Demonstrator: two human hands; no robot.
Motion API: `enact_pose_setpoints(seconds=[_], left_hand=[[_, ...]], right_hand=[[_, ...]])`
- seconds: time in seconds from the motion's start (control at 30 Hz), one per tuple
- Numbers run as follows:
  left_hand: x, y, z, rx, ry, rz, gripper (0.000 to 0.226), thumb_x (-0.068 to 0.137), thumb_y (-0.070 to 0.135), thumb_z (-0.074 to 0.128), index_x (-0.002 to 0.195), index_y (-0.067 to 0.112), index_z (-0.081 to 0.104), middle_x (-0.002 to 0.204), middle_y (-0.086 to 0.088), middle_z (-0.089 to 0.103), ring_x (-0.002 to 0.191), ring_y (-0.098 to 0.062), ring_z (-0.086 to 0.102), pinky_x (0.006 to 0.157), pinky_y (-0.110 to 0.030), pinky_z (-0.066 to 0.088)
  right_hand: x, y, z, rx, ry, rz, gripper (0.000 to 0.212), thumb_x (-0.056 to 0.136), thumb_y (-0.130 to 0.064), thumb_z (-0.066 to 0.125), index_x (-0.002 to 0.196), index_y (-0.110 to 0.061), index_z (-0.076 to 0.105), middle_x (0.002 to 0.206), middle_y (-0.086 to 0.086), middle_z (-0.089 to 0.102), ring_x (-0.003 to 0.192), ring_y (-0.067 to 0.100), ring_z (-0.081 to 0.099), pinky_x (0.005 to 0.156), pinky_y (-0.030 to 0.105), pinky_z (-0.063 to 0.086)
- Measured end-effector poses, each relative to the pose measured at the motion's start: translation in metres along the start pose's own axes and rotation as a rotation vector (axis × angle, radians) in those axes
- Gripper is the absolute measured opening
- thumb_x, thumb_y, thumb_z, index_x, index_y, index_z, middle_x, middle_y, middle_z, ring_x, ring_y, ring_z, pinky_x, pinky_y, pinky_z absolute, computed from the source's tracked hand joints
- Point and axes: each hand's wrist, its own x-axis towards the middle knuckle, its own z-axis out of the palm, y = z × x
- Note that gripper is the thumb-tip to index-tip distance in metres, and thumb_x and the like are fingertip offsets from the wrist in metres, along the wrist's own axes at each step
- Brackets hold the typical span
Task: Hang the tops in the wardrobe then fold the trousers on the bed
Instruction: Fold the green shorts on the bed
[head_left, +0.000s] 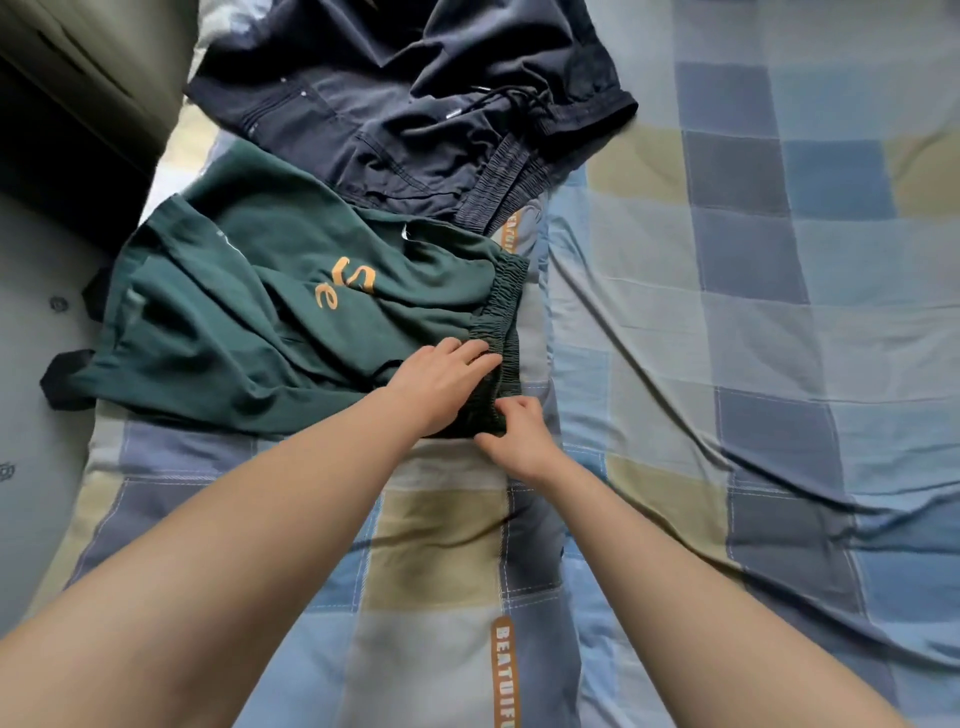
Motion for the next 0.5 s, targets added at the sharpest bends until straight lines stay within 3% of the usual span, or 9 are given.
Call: enact_pose_setpoints(seconds=[0.07,0.17,0.23,0.3,0.4,0.5], left_hand=[[-0.001,-0.002,-0.001,-0.024,0.015,-0.001,0.077,0.088,0.0,0.047,0.154,0.024,0.015,0.158,-0.002,0.021,0.133,-0.027,0.034,0.104,-0.038,0.039],[0.003,-0.001,-0.004,0.139,0.009,0.066,0.082,0.089,0.006,0.049,0.155,0.031,0.006,0.163,-0.001,0.004,0.144,-0.03,0.018,0.113,-0.04,0.027],[0.005,-0.003,-0.005,0.257,-0.063,0.096,0.076,0.09,0.011,0.051,0.153,0.032,0.013,0.163,0.0,0.001,0.148,-0.029,0.005,0.119,-0.048,0.013],[0.004,-0.006,-0.007,0.29,-0.182,0.073,0.066,0.089,0.013,0.053,0.148,0.028,0.028,0.158,-0.001,0.018,0.148,-0.027,0.01,0.117,-0.057,0.008],[-0.005,-0.014,-0.008,0.193,-0.353,0.0,0.054,0.087,0.009,0.052,0.137,0.025,0.039,0.135,-0.003,0.042,0.13,-0.027,0.044,0.109,-0.055,0.024],[-0.018,-0.024,-0.005,0.079,-0.407,-0.026,0.036,0.089,0.006,0.05,0.122,0.02,0.051,0.124,-0.008,0.054,0.113,-0.031,0.057,0.092,-0.041,0.046]], right_hand=[[-0.002,0.003,0.007,-0.006,0.021,-0.03,0.051,0.089,-0.027,0.061,0.135,-0.009,0.047,0.14,0.007,0.029,0.127,0.025,0.039,0.111,0.033,0.03],[-0.009,-0.002,0.014,0.006,0.06,-0.168,0.024,0.088,-0.02,0.062,0.109,-0.007,0.064,0.123,0.008,0.048,0.112,0.025,0.05,0.097,0.029,0.037],[-0.018,-0.005,0.02,-0.055,0.016,-0.271,0.007,0.087,-0.017,0.061,0.088,-0.011,0.062,0.097,0.008,0.056,0.091,0.026,0.053,0.076,0.029,0.037],[-0.029,-0.001,0.023,-0.119,-0.026,-0.307,0.017,0.085,-0.018,0.06,0.073,-0.017,0.049,0.077,0.004,0.052,0.076,0.024,0.048,0.065,0.034,0.034],[-0.046,0.015,0.023,-0.162,-0.071,-0.228,0.022,0.08,-0.017,0.057,0.065,-0.015,0.042,0.067,0.006,0.053,0.072,0.027,0.051,0.062,0.036,0.042],[-0.059,0.029,0.015,-0.057,-0.07,-0.074,0.013,0.076,-0.019,0.055,0.066,-0.015,0.05,0.063,0.001,0.055,0.07,0.024,0.052,0.056,0.028,0.038]])
